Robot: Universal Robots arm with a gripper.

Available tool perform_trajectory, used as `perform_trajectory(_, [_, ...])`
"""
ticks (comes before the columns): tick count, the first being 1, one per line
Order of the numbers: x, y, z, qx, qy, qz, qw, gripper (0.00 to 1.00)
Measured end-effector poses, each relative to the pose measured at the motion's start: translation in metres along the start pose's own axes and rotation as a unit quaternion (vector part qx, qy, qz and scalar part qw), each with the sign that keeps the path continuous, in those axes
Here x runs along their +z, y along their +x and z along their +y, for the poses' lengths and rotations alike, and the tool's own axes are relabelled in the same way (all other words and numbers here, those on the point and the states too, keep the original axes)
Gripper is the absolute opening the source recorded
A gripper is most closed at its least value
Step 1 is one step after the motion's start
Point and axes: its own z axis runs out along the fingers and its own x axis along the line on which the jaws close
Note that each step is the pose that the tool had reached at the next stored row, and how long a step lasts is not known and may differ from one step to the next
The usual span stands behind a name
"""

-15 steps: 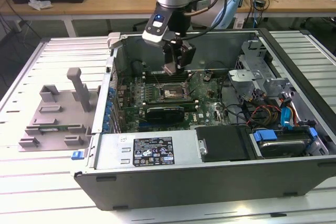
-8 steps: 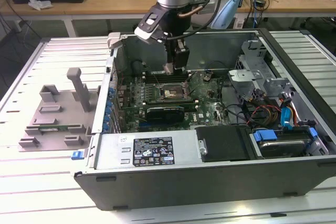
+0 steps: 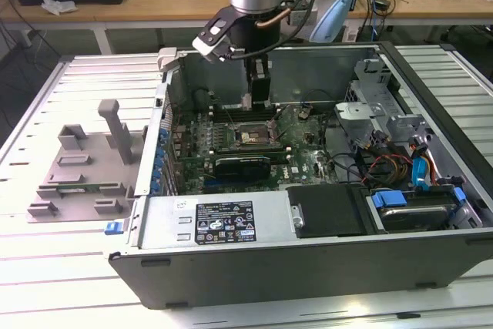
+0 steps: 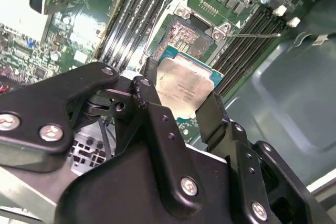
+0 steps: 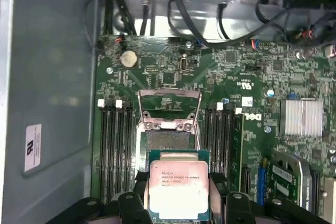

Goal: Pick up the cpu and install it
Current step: 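Place the cpu into insertion slot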

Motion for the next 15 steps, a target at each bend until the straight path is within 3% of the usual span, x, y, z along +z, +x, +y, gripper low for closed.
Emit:
perform_trajectory(5, [0.0079,-0.0001,-0.0003,-0.002,0.0,0.0,1.0,0.54])
perform_trajectory(10, [0.0192,-0.0001,-0.0006,-0.035,0.0002,0.0011,0.9994,0.54])
perform_trajectory(15, [0.0308,-0.0002,-0.001,-0.037,0.0003,0.0011,0.9993,0.54])
